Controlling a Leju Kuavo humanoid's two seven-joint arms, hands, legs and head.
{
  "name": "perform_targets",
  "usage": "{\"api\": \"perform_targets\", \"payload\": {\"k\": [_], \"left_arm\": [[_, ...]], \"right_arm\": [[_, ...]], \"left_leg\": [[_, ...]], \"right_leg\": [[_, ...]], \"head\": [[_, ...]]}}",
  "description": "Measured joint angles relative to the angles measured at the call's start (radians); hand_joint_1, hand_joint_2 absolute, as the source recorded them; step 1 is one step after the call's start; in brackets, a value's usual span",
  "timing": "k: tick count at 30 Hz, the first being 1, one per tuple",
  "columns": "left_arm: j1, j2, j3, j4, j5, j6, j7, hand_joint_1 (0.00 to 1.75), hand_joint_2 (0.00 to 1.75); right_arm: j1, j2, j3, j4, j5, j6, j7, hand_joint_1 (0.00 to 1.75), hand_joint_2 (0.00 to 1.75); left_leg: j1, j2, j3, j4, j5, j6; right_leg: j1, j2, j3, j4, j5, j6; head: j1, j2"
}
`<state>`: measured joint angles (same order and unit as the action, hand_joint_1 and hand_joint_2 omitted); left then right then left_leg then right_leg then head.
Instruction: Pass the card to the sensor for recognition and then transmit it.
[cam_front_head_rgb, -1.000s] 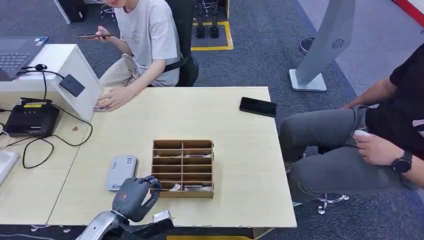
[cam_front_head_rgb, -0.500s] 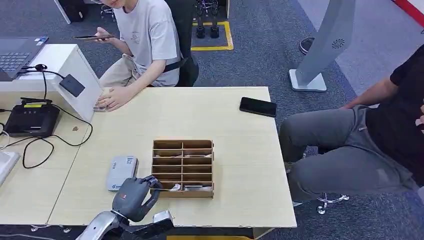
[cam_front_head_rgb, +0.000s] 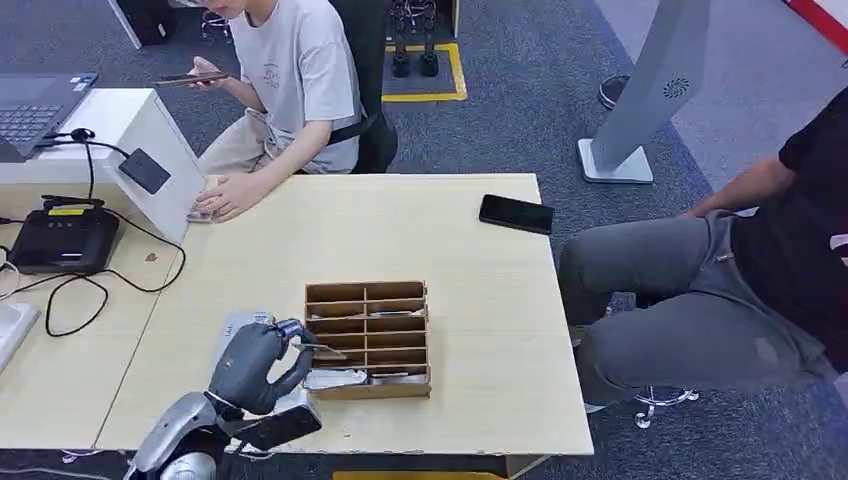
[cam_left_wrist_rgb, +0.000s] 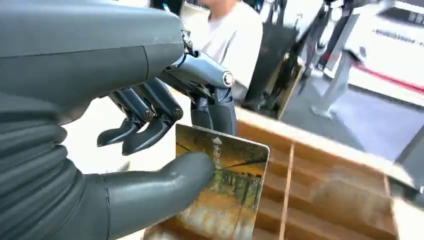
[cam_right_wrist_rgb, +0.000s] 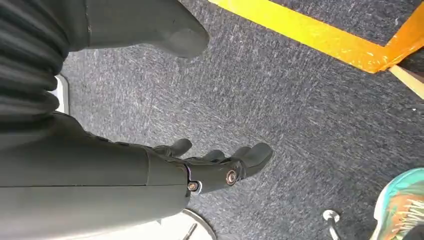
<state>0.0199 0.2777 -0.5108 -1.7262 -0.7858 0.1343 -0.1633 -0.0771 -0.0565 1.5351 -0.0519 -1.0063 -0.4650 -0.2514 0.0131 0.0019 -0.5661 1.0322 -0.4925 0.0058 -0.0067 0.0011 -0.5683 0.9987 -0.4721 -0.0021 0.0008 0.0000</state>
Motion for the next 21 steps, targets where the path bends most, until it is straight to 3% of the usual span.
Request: {"api": "perform_targets", "payload": {"k": [6,8,10,14,21], "left_arm": [[-0.007,0.006,0.012,-0.033,-0.003,-0.006,-0.010,1.75,1.75],[-0.013,0.013,0.013,-0.046,0.036,0.009,-0.060,1.75,1.75],[-0.047,0.033,0.014,-0.090,0.110,0.010,-0.112,1.75,1.75],[-0.153,0.092,0.056,-0.195,0.207,-0.021,-0.116,1.75,1.75],[-0.184,0.147,0.160,-0.271,0.231,-0.019,-0.134,1.75,1.75]], "right_arm": [[0.000,0.000,0.000,0.000,0.000,-0.002,0.000,0.00,1.75],[0.000,0.000,0.000,0.000,-0.011,-0.003,-0.006,0.00,1.75],[0.000,0.000,0.000,0.000,-0.017,-0.003,-0.013,0.00,1.75],[-0.003,0.000,0.001,-0.004,-0.022,-0.004,-0.017,0.00,1.75],[-0.002,0.000,0.001,-0.008,-0.036,-0.008,-0.018,0.00,1.75]], "left_leg": [[0.000,0.000,0.000,0.000,0.000,0.000],[0.000,0.000,0.000,0.000,0.000,0.000],[0.000,-0.001,-0.001,0.000,0.000,0.000],[0.000,-0.001,-0.001,0.000,0.002,-0.001],[0.000,0.000,0.000,0.000,0.002,-0.001]], "right_leg": [[0.000,0.000,0.000,0.000,0.000,0.000],[0.000,0.000,-0.001,0.000,0.000,0.000],[0.000,-0.001,-0.001,0.000,0.000,0.000],[0.000,-0.001,-0.001,0.001,0.001,-0.001],[0.000,0.000,-0.001,0.002,0.001,-0.001]], "head": [[0.000,0.000],[0.000,0.000],[0.000,0.000],[0.000,0.000],[0.000,0.000]]}}
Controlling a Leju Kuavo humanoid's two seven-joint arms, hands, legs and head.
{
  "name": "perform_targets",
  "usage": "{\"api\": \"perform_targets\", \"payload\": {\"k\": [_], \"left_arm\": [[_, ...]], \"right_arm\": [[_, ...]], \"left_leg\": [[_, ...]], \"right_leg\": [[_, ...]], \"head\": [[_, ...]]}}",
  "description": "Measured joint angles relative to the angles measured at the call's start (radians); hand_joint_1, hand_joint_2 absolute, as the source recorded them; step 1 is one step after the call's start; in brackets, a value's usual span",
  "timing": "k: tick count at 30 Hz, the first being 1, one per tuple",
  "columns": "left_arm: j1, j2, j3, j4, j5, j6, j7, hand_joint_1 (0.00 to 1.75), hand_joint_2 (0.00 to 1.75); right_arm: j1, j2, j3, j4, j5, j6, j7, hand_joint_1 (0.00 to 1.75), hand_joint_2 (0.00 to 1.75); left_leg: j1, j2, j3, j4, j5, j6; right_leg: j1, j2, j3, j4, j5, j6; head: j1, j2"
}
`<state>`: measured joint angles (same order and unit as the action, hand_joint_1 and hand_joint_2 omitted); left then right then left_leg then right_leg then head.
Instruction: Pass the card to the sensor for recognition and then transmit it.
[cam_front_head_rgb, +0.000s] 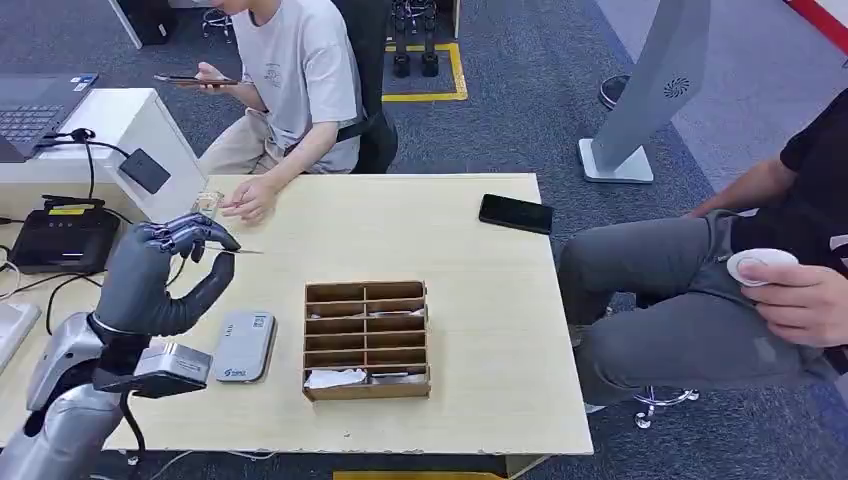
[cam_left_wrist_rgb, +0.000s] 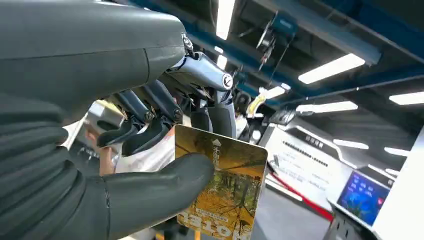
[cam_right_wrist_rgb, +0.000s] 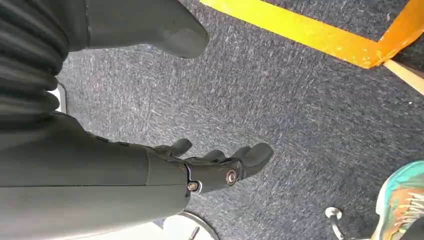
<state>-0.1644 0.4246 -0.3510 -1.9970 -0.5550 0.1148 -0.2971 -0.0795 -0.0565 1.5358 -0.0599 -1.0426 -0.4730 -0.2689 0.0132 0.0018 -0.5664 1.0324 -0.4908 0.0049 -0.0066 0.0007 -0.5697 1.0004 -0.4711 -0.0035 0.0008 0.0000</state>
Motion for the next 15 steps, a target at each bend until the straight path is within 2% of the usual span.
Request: {"api": "perform_targets", "payload": {"k": [10,15], "left_arm": [[0.000,0.019,0.032,-0.023,-0.001,0.003,-0.004,1.75,1.75],[-0.002,0.016,0.048,-0.009,-0.145,0.075,0.115,1.75,1.75]], "right_arm": [[0.000,0.000,0.000,-0.004,0.000,0.000,-0.001,0.00,1.75],[0.000,0.002,0.000,-0.006,-0.010,0.000,0.004,0.00,1.75]], "left_leg": [[0.000,0.000,0.000,0.000,0.000,0.000],[0.000,0.000,0.000,0.000,0.000,0.000]], "right_leg": [[0.000,0.000,0.000,0.000,0.000,0.000],[0.000,0.000,0.000,0.000,0.000,0.000]], "head": [[0.000,0.000],[0.000,0.000]]}}
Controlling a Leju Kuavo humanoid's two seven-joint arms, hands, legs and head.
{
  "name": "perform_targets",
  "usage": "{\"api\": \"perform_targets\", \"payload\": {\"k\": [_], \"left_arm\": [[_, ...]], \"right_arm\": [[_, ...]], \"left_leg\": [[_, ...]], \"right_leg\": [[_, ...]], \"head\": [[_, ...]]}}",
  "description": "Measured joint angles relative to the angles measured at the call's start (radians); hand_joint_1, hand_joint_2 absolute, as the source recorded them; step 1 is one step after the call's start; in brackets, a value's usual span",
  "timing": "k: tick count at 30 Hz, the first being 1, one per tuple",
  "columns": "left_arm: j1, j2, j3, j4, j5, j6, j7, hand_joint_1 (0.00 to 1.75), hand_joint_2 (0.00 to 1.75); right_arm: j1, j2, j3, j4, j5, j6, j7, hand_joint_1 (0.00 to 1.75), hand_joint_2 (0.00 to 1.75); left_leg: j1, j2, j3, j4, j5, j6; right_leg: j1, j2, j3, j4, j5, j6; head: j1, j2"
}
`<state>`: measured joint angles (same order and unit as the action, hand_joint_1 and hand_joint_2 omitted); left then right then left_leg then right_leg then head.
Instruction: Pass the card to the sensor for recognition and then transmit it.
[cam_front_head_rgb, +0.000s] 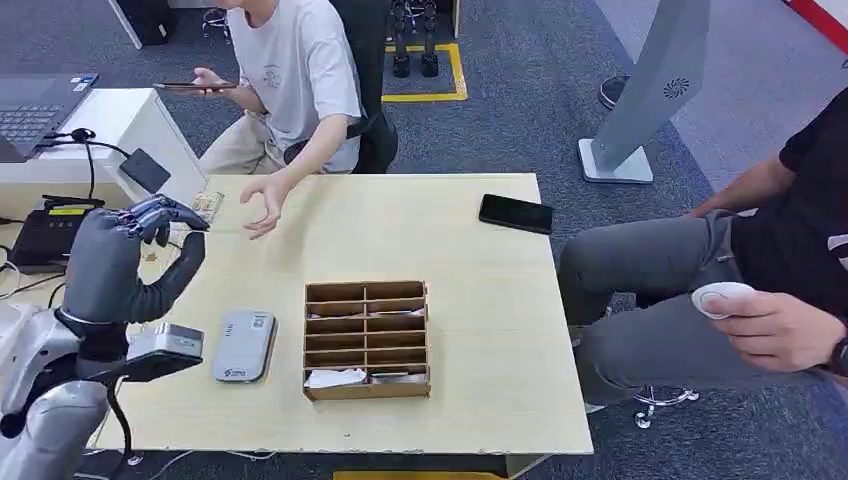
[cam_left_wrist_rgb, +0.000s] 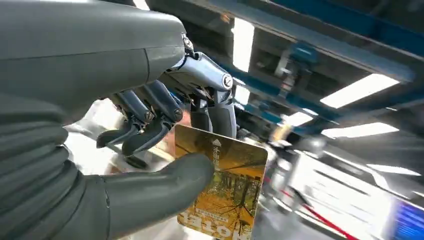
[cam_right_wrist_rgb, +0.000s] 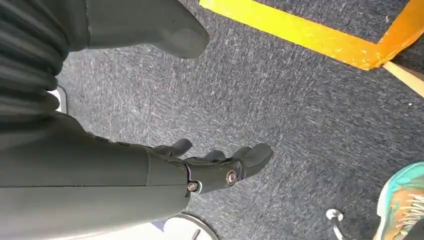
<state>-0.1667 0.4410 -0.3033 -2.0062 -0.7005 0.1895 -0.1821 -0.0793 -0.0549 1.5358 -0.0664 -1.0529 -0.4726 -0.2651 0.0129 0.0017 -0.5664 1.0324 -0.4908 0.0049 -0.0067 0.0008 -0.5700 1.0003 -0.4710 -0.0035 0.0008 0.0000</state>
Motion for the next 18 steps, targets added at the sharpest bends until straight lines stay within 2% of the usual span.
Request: {"api": "perform_targets", "payload": {"k": [3,7,11,18], "left_arm": [[-0.013,-0.002,0.024,0.065,-0.190,0.077,0.108,1.75,1.75],[-0.031,-0.014,0.072,0.187,-0.314,0.143,0.191,1.75,1.75],[-0.032,-0.022,0.112,0.289,-0.404,0.176,0.227,1.75,1.75],[-0.032,-0.031,0.137,0.379,-0.431,0.188,0.240,1.75,1.75]], "right_arm": [[0.000,0.001,0.001,0.000,-0.002,0.000,0.003,0.00,1.75],[0.000,0.001,0.007,-0.001,0.001,-0.003,0.010,0.00,1.75],[0.000,0.001,0.013,-0.002,0.018,-0.003,0.015,0.00,1.75],[0.000,0.001,0.019,-0.007,0.018,-0.005,0.016,0.00,1.75]], "left_leg": [[0.000,0.000,0.000,0.000,0.000,0.000],[0.000,0.000,0.000,0.000,0.001,-0.001],[0.000,0.000,0.000,0.000,0.001,-0.001],[0.000,0.000,-0.001,0.000,0.001,-0.001]], "right_leg": [[0.000,0.000,0.000,0.000,0.000,0.000],[0.000,0.000,0.000,0.001,0.000,0.000],[0.000,0.001,0.000,0.001,0.000,0.000],[0.000,0.000,-0.001,0.001,0.000,0.000]], "head": [[0.000,0.000],[0.000,0.000],[0.000,0.000],[0.000,0.000]]}}
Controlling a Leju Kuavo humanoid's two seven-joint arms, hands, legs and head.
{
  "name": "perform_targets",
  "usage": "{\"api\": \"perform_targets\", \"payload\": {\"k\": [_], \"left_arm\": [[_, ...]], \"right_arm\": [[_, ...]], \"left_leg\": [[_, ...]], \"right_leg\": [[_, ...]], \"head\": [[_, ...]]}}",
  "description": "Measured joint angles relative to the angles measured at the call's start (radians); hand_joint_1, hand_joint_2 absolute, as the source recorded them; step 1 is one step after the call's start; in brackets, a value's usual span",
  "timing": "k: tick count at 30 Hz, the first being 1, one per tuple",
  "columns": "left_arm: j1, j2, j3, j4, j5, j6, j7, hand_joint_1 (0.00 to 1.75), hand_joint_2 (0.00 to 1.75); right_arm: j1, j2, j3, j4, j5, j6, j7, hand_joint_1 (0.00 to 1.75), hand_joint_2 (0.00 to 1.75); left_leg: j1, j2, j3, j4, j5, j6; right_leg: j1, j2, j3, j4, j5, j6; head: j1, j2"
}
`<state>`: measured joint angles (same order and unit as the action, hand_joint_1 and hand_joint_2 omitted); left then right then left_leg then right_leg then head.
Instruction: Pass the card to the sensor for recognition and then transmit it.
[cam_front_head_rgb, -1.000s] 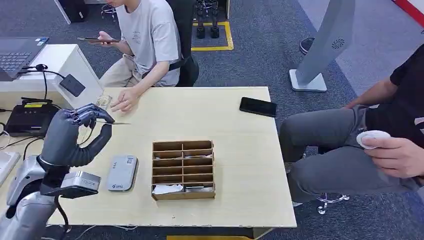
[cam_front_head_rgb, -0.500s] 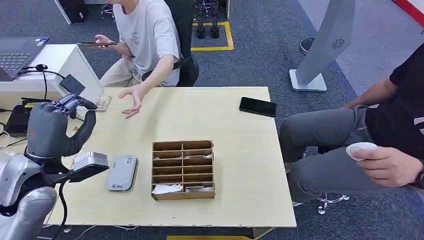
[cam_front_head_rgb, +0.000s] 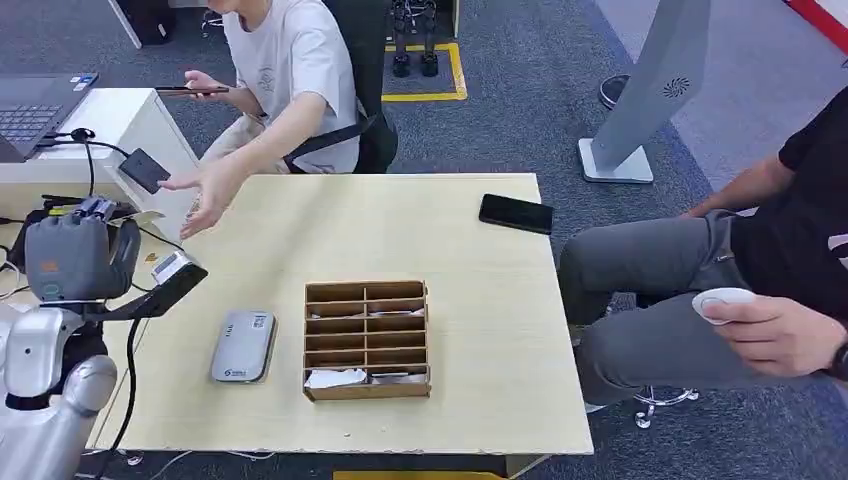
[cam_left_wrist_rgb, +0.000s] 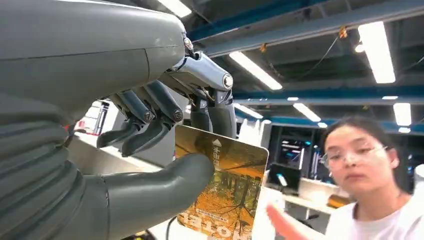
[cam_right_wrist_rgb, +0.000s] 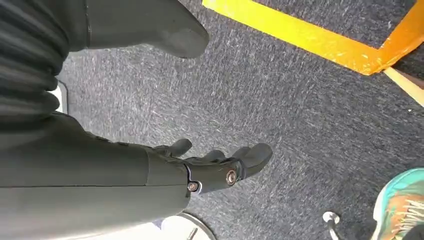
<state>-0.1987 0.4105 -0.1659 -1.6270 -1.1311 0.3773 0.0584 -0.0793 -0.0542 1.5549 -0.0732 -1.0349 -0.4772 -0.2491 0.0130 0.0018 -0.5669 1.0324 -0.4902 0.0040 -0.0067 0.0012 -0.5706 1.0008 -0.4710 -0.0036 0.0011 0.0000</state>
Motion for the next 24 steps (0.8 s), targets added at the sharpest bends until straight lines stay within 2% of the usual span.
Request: {"api": "perform_targets", "payload": {"k": [24], "left_arm": [[-0.002,-0.003,0.005,0.068,-0.009,-0.001,0.011,1.75,1.75]], "right_arm": [[0.000,0.000,0.000,-0.003,-0.001,-0.003,-0.001,0.00,1.75]], "left_leg": [[0.000,0.001,0.000,0.000,0.000,0.000]], "right_leg": [[0.000,0.000,-0.001,0.000,0.000,0.000]], "head": [[0.000,0.000]]}}
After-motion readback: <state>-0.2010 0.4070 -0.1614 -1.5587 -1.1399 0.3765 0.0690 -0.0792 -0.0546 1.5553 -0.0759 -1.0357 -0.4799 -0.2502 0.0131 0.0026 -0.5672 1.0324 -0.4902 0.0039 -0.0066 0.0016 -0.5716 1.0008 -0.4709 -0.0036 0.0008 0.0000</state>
